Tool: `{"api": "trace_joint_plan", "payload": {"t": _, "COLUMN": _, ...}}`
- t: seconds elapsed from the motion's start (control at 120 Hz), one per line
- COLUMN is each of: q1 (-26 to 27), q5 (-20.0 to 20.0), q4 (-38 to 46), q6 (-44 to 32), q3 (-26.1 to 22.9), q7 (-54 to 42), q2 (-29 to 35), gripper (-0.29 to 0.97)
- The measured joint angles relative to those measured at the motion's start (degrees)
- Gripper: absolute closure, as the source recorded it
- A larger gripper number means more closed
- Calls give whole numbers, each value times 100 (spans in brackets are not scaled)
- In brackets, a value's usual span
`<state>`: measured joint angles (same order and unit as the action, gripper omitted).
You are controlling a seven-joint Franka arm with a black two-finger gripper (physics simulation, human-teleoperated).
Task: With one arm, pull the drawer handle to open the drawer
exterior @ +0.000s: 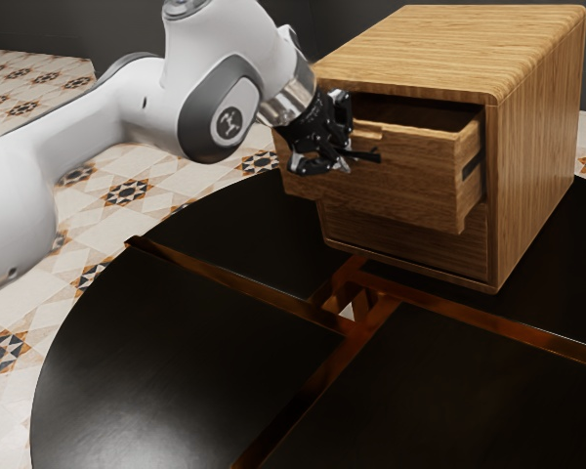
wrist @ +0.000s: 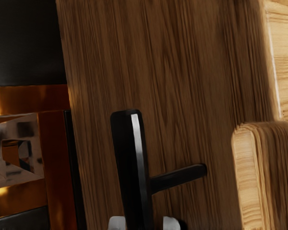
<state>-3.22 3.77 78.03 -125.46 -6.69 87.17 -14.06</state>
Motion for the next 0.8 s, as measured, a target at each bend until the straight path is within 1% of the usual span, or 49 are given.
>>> {"api": "trace_joint_plan", "payload": {"t": 0.308, "q1": -20, "q5": -17, "q4": 860, "q6": -37, "q3": 17, "q7": 2, "q2": 750, "gripper": 77}}
{"api": "trace_joint_plan", "payload": {"t": 0.8, "q1": -54, "q5": -182, "q4": 2097, "q6": -58, "q3": 30, "q7": 25, "q2": 1798, "gripper": 78}}
